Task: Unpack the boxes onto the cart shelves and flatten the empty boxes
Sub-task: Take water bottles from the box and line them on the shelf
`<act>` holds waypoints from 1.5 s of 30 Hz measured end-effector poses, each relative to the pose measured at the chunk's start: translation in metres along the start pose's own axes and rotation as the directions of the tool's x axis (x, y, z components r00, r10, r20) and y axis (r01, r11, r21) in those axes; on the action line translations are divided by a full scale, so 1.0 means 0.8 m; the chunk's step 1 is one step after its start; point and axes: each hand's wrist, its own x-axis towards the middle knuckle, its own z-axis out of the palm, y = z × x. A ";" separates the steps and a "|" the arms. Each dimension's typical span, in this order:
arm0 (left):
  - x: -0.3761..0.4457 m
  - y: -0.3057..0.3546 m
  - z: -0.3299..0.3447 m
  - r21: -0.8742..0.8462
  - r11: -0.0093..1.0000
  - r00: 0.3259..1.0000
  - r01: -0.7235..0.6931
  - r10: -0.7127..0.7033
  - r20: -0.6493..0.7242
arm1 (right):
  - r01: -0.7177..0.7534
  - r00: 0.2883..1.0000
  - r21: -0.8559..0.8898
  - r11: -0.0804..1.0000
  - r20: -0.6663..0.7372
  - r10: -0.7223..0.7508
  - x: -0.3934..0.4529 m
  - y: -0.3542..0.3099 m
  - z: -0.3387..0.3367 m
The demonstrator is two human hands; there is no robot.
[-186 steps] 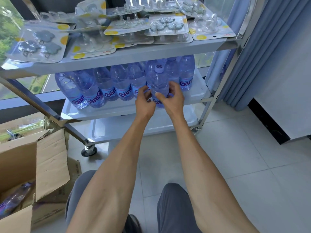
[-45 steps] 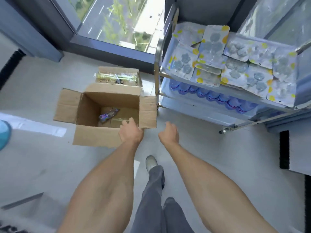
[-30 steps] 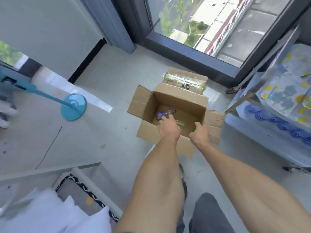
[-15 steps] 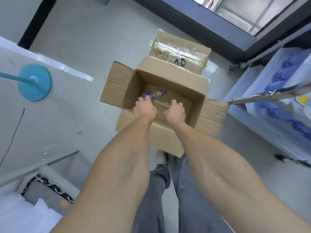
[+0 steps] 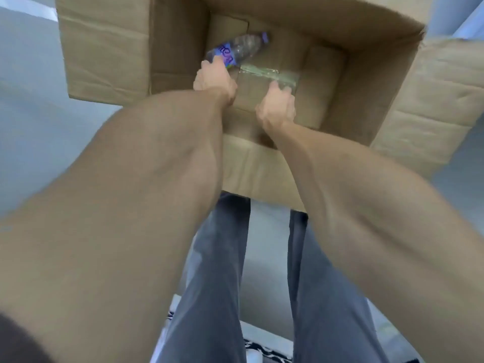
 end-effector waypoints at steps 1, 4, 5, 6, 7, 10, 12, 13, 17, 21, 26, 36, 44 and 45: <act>0.016 -0.007 0.013 0.007 1.000 1.000 -0.013 0.013 0.002 | -0.004 1.000 -0.003 1.000 -0.007 0.004 0.013 -0.002 0.019; 0.074 -0.026 0.044 0.089 0.994 0.998 -0.058 0.056 0.020 | -0.022 1.000 -0.005 1.000 0.013 0.022 0.060 -0.013 0.070; 0.091 -0.032 0.055 0.115 0.991 0.997 -0.073 0.071 0.024 | -0.039 0.999 -0.010 0.999 0.013 0.039 0.074 -0.012 0.083; 0.104 -0.036 0.066 0.137 0.986 0.996 -0.093 0.091 0.023 | -0.057 0.998 -0.014 0.998 0.001 0.057 0.086 -0.009 0.095; 0.118 -0.040 0.075 0.160 0.981 0.994 -0.110 0.109 0.020 | -0.079 0.997 -0.007 0.997 -0.013 0.079 0.099 -0.009 0.107; 0.153 -0.045 0.099 0.239 0.962 0.988 -0.135 0.150 -0.046 | -0.108 0.992 0.015 0.994 -0.064 0.109 0.126 -0.011 0.134; 0.170 -0.043 0.113 0.286 0.947 0.981 -0.145 0.174 -0.081 | -0.102 0.991 0.011 0.995 -0.085 0.103 0.137 -0.012 0.145; 0.178 -0.040 0.119 0.301 0.942 0.978 -0.150 0.186 -0.097 | -0.103 0.991 0.014 0.995 -0.089 0.103 0.142 -0.012 0.150; 0.204 -0.025 0.131 0.300 0.938 0.976 -0.175 0.206 -0.074 | -0.109 0.993 0.043 0.993 -0.042 0.110 0.158 -0.018 0.164; 0.218 -0.015 0.150 0.311 0.942 0.975 -0.129 0.178 -0.135 | -0.102 0.995 0.096 0.990 -0.008 0.104 0.174 -0.017 0.176; 0.227 -0.014 0.166 0.170 0.982 0.995 -0.087 0.094 -0.036 | -0.159 0.987 0.138 0.978 -0.011 0.162 0.179 -0.008 0.184; 0.205 -0.023 0.208 -0.531 0.821 0.952 0.210 -0.049 0.302 | -0.306 0.937 0.625 0.719 0.062 0.345 0.188 -0.015 0.181; 0.175 -0.030 0.194 -0.529 0.783 0.849 0.327 0.002 0.529 | -0.301 0.915 0.810 0.503 0.098 0.391 0.192 -0.007 0.193; 0.170 -0.026 0.188 -0.511 0.796 0.839 0.326 0.005 0.543 | -0.303 0.908 0.829 0.469 0.102 0.407 0.192 -0.004 0.193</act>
